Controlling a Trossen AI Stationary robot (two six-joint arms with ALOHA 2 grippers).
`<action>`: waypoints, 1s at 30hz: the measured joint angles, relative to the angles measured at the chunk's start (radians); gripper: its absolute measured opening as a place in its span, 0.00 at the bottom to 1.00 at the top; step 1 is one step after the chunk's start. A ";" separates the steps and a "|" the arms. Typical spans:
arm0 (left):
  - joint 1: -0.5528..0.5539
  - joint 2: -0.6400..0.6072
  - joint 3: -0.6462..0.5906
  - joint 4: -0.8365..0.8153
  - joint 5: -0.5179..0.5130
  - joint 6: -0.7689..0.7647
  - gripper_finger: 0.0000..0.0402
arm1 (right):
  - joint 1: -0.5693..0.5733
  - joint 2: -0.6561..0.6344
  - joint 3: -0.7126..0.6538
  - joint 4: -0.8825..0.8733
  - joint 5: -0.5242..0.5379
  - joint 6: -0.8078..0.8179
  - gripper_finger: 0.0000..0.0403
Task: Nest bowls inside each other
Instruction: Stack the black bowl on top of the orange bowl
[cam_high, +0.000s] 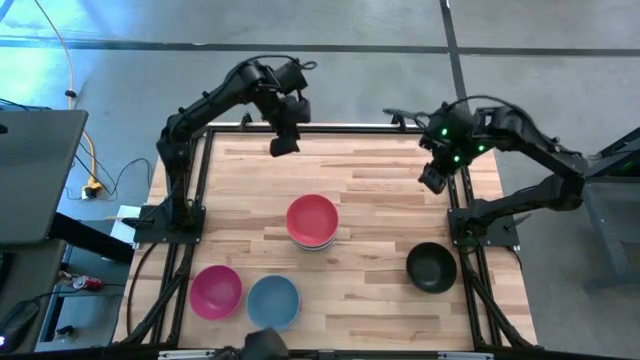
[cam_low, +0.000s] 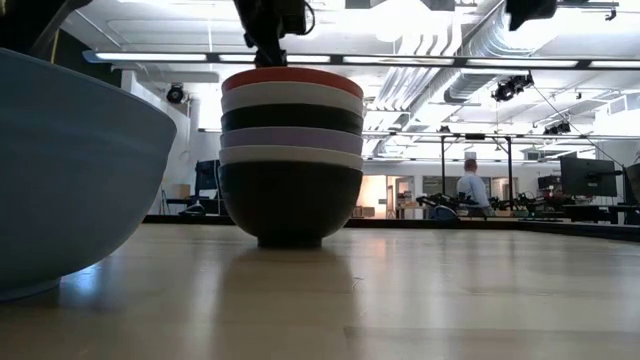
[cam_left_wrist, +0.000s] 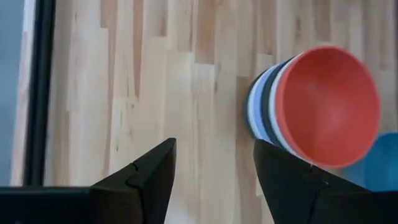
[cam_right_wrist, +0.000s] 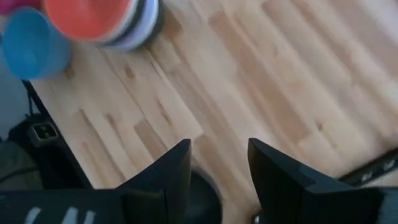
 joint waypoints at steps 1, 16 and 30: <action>0.013 0.000 0.000 0.000 0.020 0.011 0.51 | 0.013 -0.009 -0.036 0.002 0.000 0.021 0.38; 0.148 -0.001 -0.188 0.083 0.126 0.110 0.51 | 0.166 -0.380 -0.683 0.241 -0.037 0.197 0.38; 0.142 -0.001 -0.220 0.111 0.176 0.062 0.51 | 0.184 -0.867 -0.928 0.380 -0.077 0.398 0.35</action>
